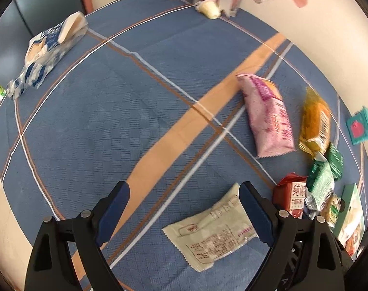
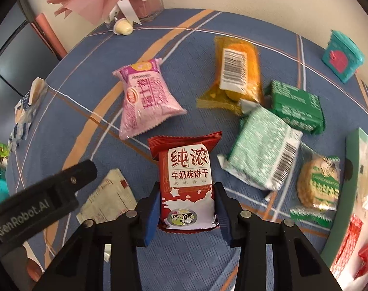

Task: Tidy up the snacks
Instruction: 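Grasp the red milk biscuit pack with the right tool, then lower the left tool onto the white printed wrapper pack and grasp it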

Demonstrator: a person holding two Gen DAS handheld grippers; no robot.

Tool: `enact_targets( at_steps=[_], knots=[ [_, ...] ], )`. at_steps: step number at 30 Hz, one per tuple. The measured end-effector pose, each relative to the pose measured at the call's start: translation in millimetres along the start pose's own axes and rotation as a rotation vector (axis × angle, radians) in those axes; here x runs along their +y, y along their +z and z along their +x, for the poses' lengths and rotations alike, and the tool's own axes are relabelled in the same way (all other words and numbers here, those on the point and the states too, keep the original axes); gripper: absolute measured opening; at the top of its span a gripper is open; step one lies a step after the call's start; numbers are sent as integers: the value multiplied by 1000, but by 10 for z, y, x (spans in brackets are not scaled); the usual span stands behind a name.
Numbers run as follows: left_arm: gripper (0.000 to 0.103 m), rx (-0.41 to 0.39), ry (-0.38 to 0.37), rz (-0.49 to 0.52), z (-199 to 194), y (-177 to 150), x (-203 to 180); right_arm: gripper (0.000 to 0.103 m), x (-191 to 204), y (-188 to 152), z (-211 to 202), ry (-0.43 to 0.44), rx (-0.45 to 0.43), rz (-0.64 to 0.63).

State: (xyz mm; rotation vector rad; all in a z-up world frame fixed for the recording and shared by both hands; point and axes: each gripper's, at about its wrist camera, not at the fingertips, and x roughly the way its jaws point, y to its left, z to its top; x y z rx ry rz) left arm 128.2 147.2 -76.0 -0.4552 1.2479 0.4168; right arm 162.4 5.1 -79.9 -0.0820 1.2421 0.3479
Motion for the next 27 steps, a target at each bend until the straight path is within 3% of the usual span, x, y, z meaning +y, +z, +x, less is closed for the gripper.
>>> enact_targets(
  at_steps=[8,17,27],
  knots=[
    [92,16,-30,116,-9,-109,-210,44,-162,-213,-53,-11,35,44],
    [92,41,-52,173,43,-191,-351,44,-363,-553,-210,-22,79,85],
    [92,64,-29,252,144,-336,-535,44,-676,-998,-368,-31,104,146]
  ],
)
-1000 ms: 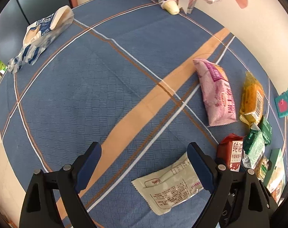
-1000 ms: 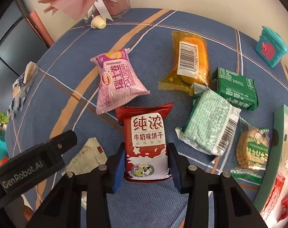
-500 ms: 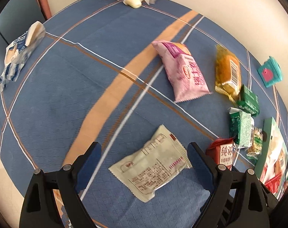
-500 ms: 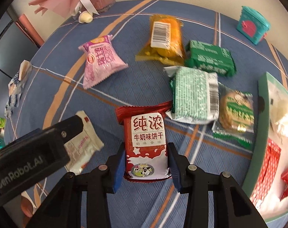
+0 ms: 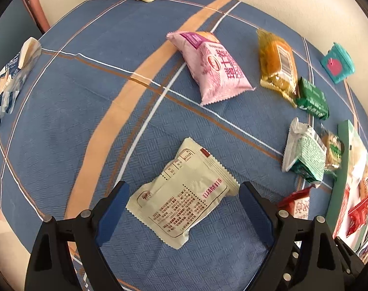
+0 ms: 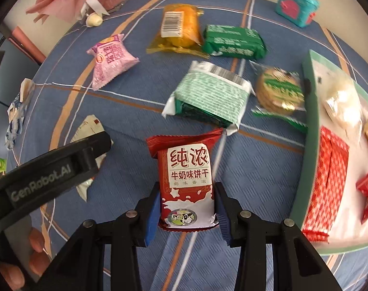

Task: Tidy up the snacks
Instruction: 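Lower the left tool onto the white printed wrapper pack and grasp it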

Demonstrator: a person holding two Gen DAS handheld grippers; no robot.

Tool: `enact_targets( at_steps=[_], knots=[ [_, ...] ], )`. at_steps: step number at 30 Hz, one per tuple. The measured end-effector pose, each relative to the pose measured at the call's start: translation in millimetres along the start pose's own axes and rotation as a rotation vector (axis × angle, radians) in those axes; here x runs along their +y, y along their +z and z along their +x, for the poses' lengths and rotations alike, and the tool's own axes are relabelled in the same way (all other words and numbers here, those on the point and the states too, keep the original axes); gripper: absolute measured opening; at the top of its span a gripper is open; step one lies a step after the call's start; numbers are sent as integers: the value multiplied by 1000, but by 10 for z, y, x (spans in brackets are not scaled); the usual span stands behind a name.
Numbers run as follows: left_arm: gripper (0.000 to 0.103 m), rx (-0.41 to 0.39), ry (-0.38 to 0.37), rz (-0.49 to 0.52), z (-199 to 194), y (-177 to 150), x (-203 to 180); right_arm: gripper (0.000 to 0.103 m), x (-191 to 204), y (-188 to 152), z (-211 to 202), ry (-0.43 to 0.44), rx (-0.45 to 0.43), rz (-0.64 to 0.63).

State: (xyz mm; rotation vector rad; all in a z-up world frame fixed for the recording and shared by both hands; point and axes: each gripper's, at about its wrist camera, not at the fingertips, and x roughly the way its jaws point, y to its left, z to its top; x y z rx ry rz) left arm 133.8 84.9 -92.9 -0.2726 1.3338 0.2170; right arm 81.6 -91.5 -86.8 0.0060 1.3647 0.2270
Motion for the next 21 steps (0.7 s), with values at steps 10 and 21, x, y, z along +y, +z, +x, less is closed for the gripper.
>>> enact_targets(
  at_steps=[10,21],
  knots=[
    [87,-4,25,19,74,20,-115,44,-203,-50,-9,9,14,25],
    [67,-3,47,-22,169,68,30,44,-97,339,182,11,24,26]
  ],
)
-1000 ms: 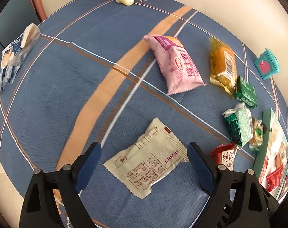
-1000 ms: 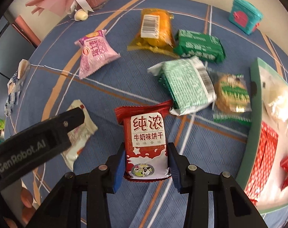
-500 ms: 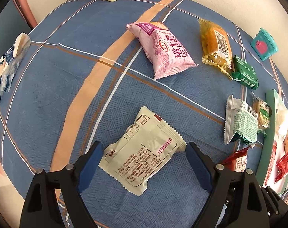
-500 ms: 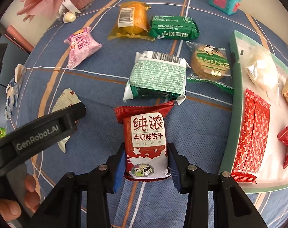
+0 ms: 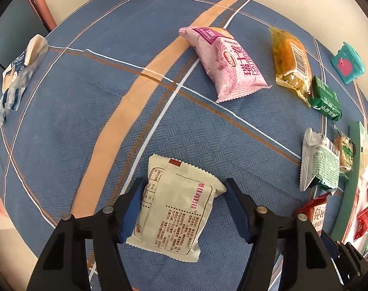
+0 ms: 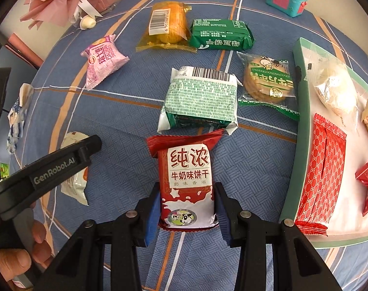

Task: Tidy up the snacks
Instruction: 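Lower the left tool onto the white printed wrapper pack and grasp it, then carry white pack with left tool while right tool carries milk biscuit pack into tray, opening both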

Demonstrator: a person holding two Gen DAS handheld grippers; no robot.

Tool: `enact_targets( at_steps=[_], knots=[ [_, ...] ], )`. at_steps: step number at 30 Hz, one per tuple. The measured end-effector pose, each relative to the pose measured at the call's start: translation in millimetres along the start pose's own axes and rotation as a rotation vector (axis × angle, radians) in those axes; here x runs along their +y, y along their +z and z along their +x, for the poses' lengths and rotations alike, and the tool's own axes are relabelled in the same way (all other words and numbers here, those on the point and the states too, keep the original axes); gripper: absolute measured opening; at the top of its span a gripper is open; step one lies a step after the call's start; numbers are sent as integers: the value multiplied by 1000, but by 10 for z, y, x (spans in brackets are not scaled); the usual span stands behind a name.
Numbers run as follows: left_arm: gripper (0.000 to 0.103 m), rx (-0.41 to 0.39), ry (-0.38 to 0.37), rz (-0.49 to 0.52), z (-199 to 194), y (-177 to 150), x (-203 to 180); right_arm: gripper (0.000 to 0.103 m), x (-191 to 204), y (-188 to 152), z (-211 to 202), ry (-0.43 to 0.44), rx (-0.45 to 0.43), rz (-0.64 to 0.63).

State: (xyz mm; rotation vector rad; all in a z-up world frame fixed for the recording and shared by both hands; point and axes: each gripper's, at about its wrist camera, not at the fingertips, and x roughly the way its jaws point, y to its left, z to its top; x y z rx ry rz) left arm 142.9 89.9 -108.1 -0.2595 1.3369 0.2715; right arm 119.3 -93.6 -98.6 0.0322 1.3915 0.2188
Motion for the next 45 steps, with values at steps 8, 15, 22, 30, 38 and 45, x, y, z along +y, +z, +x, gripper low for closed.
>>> enact_targets(
  at_steps=[8,15,22,30,38,45],
  knots=[
    [63,-29,-8,-29,-149,-15,228,44,-11,12,-39,-2,-2,-3],
    [62,-68,-6,-30,-321,-23,243,43,-15,46,-159,2,-21,-1],
    [61,-115,-5,-26,-587,-14,316,41,-23,72,-301,13,-53,-8],
    [61,-161,5,-15,-723,-74,200,28,-69,64,-477,29,-85,-4],
    [61,-93,-5,13,-517,-75,84,31,-125,105,-440,57,-66,18],
    [61,-68,-16,15,-429,-101,100,51,-37,130,-318,23,-59,-12]
  ],
)
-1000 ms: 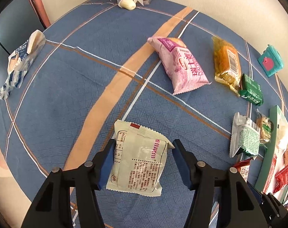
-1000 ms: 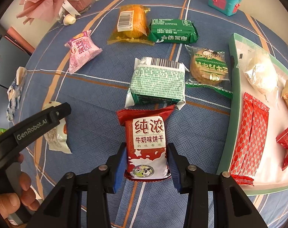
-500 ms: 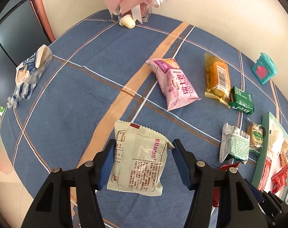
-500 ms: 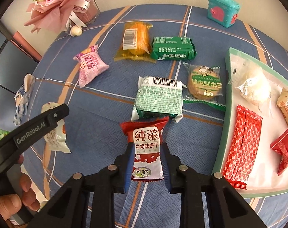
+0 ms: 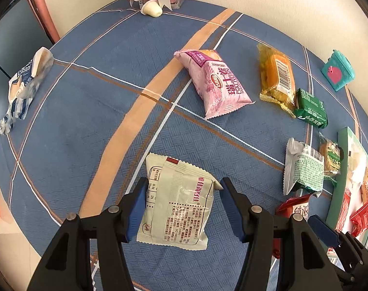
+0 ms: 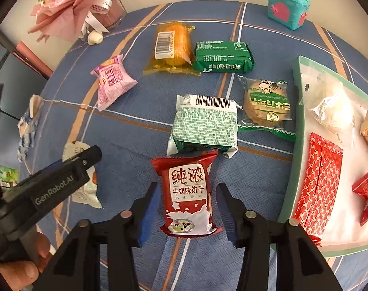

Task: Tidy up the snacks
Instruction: 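Carry white pack with left tool while right tool carries milk biscuit pack into tray, opening both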

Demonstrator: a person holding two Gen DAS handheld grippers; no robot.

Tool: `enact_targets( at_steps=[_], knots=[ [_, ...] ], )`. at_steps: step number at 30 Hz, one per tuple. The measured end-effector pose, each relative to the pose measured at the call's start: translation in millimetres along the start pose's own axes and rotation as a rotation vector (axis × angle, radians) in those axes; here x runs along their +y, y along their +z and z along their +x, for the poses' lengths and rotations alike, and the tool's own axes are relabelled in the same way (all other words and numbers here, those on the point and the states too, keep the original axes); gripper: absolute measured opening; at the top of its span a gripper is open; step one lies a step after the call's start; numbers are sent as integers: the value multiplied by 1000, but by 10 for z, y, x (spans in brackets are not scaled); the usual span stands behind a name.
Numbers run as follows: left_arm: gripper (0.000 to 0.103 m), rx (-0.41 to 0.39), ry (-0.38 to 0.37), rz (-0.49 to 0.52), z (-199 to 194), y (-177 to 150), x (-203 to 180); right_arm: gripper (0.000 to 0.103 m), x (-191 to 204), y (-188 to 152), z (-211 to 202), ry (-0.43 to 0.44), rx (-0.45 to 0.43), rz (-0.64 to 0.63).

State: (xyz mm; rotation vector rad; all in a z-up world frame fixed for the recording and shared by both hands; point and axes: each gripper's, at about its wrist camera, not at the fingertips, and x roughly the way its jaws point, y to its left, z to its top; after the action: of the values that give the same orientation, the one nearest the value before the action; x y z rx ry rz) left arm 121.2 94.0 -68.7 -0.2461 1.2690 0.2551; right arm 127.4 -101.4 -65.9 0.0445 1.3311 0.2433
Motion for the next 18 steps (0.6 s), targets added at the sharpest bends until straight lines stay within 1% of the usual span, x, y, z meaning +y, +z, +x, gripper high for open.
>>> enact_targets(
  at_steps=[9,13,18],
  knots=[
    [61,22,2,5,117,-17,-3,51,93,-41,184,-43,37,-24],
    [61,40,7,9,192,-44,-9,47,120,-63,200,-64,31,-38],
    [61,42,12,13,259,-23,-31,44,196,-107,233,-89,24,-53]
  ],
)
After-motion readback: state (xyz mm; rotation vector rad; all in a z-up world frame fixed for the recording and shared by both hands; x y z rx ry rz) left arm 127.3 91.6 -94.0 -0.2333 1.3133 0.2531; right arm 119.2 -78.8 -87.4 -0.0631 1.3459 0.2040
